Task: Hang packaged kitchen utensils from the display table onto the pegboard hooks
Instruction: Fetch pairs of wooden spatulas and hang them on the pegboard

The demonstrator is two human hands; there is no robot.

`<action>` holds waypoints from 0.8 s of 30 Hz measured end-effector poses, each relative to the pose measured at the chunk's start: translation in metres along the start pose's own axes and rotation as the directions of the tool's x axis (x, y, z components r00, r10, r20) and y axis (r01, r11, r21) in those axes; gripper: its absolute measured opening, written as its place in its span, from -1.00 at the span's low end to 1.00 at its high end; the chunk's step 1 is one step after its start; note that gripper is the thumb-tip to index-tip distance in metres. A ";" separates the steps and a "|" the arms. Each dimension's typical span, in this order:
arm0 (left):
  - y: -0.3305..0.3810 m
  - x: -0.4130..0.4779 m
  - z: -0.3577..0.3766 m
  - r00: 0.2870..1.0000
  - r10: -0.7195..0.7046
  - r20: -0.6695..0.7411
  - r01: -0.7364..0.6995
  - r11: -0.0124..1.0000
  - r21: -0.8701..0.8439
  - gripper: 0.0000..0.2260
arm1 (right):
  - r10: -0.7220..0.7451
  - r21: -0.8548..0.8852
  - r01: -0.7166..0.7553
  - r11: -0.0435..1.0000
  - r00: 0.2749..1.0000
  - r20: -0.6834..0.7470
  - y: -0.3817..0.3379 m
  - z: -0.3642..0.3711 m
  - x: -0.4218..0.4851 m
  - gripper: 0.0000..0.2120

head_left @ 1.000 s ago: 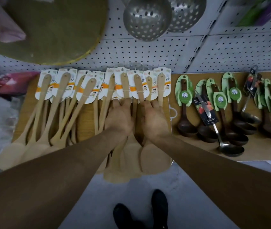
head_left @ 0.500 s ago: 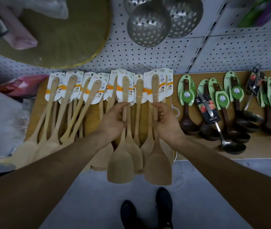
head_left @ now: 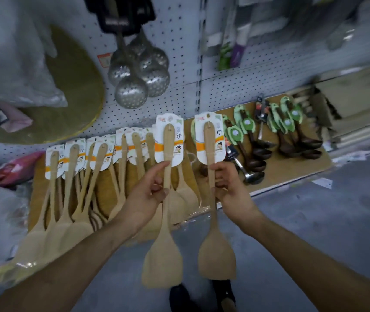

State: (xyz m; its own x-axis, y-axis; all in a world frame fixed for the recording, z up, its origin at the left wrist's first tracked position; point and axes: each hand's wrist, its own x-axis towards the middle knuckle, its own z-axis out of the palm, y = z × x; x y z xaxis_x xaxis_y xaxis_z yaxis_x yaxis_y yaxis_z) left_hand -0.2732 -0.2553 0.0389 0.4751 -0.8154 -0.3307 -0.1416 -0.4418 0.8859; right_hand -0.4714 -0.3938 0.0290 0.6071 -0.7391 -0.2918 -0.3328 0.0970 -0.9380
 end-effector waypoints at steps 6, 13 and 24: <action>0.090 -0.028 0.057 0.975 0.165 0.147 -0.170 0.985 0.026 -0.35 | -0.059 0.016 0.063 0.998 0.984 -0.168 -0.047 -0.091 -0.082 -0.34; 0.212 -0.050 0.165 0.830 0.385 0.403 -0.410 0.912 -0.026 -0.23 | -0.105 0.010 0.122 0.993 0.893 -0.437 -0.092 -0.217 -0.192 -0.27; 0.408 -0.048 0.348 0.616 0.603 0.507 -0.612 0.771 -0.174 -0.28 | -0.219 -0.066 0.241 0.968 0.689 -0.691 -0.134 -0.427 -0.275 -0.32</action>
State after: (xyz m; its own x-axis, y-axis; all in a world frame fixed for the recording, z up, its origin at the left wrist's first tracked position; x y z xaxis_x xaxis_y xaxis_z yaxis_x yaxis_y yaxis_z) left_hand -0.6560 -0.5265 0.3033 -0.2328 -0.9582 0.1661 -0.2489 0.2238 0.9423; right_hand -0.9017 -0.4879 0.3150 -0.0071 -0.9910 0.1335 -0.2237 -0.1285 -0.9662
